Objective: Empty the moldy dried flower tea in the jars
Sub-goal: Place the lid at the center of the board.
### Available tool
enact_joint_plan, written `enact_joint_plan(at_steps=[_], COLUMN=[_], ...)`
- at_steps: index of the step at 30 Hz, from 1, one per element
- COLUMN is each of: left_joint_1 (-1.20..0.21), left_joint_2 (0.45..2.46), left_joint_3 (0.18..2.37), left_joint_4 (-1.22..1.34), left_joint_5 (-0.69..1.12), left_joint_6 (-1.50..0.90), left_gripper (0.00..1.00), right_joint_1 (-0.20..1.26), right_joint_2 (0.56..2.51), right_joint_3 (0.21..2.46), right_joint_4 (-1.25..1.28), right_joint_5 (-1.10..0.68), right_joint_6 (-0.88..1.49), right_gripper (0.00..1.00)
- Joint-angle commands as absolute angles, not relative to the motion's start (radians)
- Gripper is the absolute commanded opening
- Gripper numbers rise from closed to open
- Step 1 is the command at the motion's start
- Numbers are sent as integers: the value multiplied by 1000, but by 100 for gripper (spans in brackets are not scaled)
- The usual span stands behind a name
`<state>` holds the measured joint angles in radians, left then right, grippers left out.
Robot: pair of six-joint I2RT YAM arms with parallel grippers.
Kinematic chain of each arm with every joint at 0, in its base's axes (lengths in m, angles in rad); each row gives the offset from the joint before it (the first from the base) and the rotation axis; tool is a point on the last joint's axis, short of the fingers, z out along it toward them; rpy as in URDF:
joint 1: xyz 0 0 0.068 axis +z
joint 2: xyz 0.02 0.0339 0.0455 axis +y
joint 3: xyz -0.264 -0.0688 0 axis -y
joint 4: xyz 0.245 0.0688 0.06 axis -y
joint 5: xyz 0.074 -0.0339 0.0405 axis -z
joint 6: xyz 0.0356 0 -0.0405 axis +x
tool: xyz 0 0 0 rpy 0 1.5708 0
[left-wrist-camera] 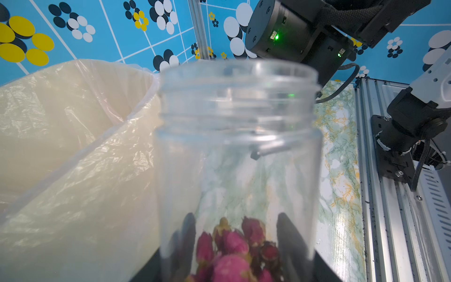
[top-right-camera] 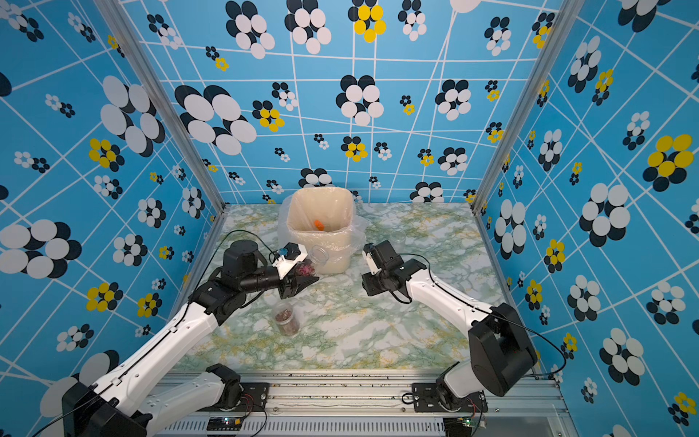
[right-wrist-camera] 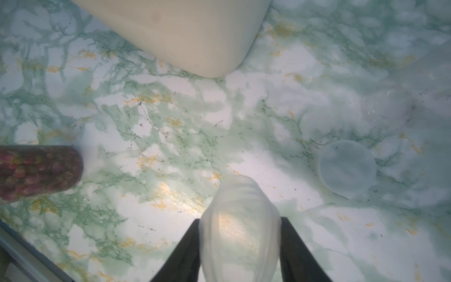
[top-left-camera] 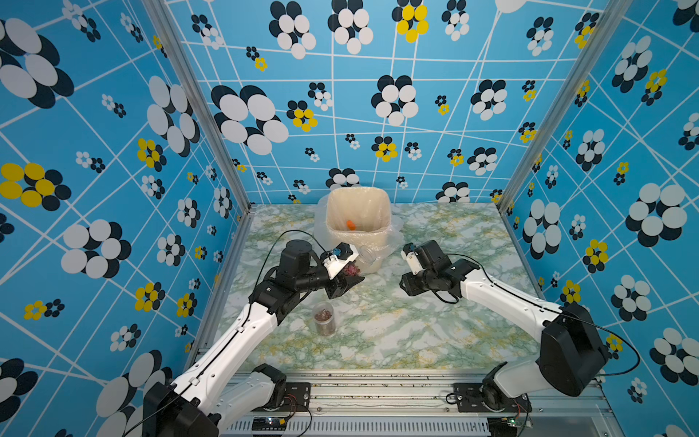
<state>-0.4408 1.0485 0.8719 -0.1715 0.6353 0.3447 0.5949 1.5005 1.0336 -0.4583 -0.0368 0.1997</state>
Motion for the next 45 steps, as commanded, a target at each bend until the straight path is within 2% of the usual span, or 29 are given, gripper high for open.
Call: enact_joint_plan(at_steps=[1,18,26,34,45], left_joint_1=[-448,-449,-448,-448,-448], left_joint_2=[1038,1047,1045,1043,1042], left_joint_3=[865,862,860,858,858], left_joint_4=[-144,-140,-140,-139,-140], left_joint_5=[640,644,646,646,644], left_joint_6=[347,347,347,347,348], left_gripper=[0,0,0,0,0], right_joint_1=[591,589,591,590,590], right_joint_2=[1542,1722,1746,1750,1735], right_joint_3=[1009,1006,1009,1023,1040], right_joint_4=[-391,-351,-352,-370,-384], right_joint_5=[-11,-40,-54,-66,-65], right_joint_6=[260,345,361,360,361], right_gripper=[31,35,43,58,63])
